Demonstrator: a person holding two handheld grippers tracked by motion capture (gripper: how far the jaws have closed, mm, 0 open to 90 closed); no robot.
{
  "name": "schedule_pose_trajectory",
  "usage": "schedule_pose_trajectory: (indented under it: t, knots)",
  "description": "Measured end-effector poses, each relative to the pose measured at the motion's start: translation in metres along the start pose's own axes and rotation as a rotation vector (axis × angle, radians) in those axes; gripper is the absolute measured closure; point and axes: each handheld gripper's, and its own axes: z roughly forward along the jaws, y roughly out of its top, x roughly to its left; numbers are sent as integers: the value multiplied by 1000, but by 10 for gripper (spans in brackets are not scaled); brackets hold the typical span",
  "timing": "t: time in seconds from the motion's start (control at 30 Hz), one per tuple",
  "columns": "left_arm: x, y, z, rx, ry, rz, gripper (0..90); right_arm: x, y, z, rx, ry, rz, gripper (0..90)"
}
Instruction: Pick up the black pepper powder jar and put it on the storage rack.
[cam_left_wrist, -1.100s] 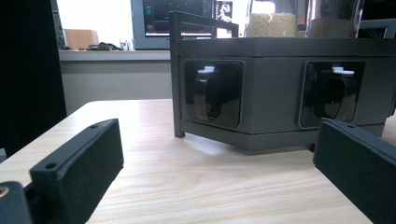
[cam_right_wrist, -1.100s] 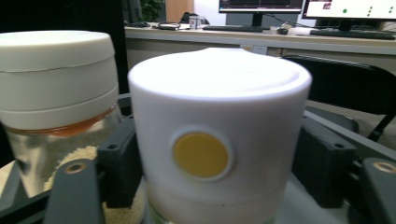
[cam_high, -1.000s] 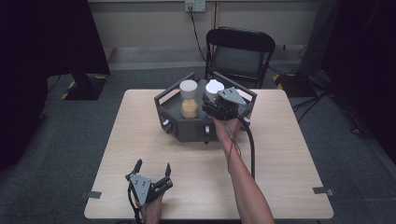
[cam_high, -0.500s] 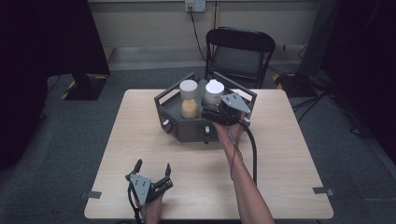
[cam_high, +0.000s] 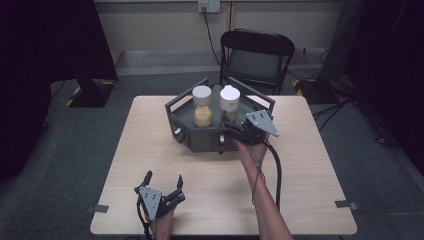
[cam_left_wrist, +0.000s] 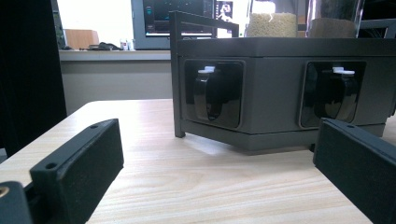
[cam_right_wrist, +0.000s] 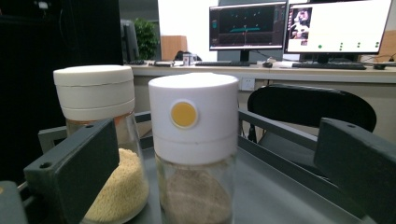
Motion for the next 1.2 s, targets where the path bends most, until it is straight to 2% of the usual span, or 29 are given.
schedule_pose_trajectory:
  t: [0.63, 1.2]
  knots:
    - [0, 0, 0, 0, 0, 1, 11, -5, -13, -50, -58, -30, 7, 0]
    - [0, 0, 0, 0, 3, 1, 11, -5, -28, -81, -41, -81, -4, 0]
